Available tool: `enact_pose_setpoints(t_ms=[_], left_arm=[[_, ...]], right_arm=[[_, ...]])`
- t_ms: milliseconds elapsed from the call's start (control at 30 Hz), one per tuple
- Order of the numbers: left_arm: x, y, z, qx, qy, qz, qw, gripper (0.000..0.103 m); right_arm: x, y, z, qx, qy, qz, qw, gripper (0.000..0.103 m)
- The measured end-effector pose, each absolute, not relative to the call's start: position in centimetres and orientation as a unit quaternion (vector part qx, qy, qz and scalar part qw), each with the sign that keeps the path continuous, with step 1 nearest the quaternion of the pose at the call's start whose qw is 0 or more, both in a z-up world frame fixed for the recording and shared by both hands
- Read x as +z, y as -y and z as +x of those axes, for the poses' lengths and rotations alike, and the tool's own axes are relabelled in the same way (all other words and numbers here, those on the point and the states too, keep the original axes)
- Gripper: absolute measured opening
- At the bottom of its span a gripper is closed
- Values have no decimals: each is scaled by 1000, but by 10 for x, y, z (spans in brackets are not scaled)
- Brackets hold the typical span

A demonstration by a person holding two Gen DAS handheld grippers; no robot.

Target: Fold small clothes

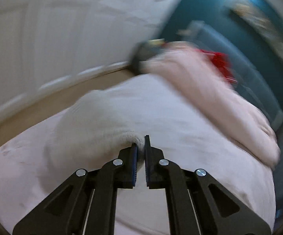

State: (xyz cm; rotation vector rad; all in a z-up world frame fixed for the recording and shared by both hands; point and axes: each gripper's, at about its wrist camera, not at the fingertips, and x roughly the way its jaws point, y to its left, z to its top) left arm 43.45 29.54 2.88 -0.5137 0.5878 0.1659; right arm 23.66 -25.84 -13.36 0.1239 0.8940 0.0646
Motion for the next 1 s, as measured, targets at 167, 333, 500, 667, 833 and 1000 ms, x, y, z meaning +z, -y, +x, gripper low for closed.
enact_pose_setpoints(t_ms=[167,333,500,667,833,1000], left_arm=[[63,-119,407,-95,-309,-200,925,12],[-25,-20,355,-132,-414,-196,879,20],[-80,-54,299,-90,-435,-280,851,25],[-108,-96,263,-83,-397,-305,862,40],[-114,-86,260,-86,-367,-287,881,41],[-114,-87,260,-92,-360,-287,883,43]], right_arm=[[-133,259,237,38,-430,72,899,84],[-130,264,238,52,-431,90,897,86],[-107,266,247,61,-430,108,894,86],[-61,231,298,89,-400,123,904,86],[-48,143,366,116,-406,-2,906,86],[-90,78,426,101,-463,-104,875,68]])
